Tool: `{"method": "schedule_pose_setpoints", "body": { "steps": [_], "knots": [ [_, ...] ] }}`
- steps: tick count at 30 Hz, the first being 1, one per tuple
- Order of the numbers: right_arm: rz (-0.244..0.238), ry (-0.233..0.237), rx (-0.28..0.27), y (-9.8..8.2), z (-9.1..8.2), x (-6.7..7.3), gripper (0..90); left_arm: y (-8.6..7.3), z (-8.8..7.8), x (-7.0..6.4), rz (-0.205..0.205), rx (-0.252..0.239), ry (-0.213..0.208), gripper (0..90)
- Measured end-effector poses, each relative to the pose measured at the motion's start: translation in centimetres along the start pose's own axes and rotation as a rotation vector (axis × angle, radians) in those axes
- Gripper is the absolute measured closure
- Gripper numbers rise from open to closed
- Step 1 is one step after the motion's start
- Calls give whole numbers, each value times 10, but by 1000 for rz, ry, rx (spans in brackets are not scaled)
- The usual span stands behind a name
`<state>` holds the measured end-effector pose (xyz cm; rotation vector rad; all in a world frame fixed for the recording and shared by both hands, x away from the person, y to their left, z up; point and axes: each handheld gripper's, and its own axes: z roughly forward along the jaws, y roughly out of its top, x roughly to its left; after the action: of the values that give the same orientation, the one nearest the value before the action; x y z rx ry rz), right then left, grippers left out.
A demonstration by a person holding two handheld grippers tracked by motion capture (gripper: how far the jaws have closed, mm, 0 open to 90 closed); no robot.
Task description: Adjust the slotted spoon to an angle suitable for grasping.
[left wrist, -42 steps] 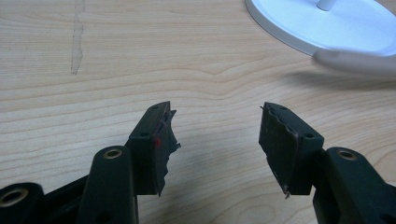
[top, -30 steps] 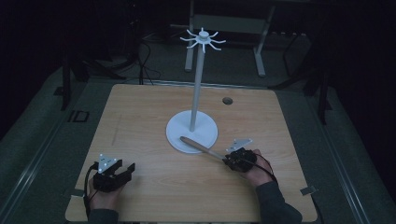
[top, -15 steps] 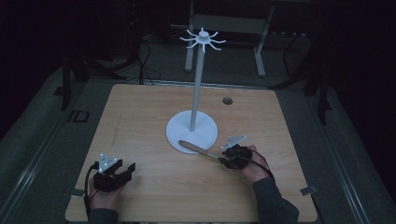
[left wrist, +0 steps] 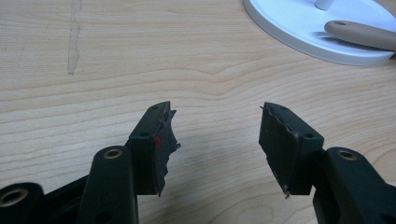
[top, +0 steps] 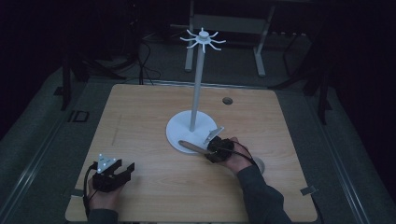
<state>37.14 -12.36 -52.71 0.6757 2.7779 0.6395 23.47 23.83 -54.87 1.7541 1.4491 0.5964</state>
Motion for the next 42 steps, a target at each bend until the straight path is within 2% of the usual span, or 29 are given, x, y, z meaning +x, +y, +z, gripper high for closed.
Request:
{"method": "schedule_pose_setpoints", "body": {
  "steps": [7, 11, 14, 16, 22, 31, 33, 42],
  "knots": [
    [1, 17, 68, 5, 14, -2, 693, 0, 0, 0, 1, -2, 0, 445],
    [22, 42, 63, 6, 16, -6, 701, 0, 0, 0, 1, 0, -1, 445],
    [46, 78, 68, 7, 16, -10, 713, 0, 0, -1, 2, -1, 0, 445],
    [39, 83, 71, 7, 16, -12, 725, 0, 0, -1, 5, -1, 0, 445],
    [-14, 31, 76, 6, 15, -8, 745, 0, 0, 0, 3, 2, 1, 445],
    [-30, 13, 33, 2, 8, -9, 749, 0, 2, -1, 6, 5, -2, 446],
    [-33, 5, 12, 1, 2, -9, 749, 0, 2, -1, 7, 5, -3, 445],
    [-21, -13, -40, -3, -12, -14, 749, -1, 1, -1, 8, 7, 1, 445]
  ]
}}
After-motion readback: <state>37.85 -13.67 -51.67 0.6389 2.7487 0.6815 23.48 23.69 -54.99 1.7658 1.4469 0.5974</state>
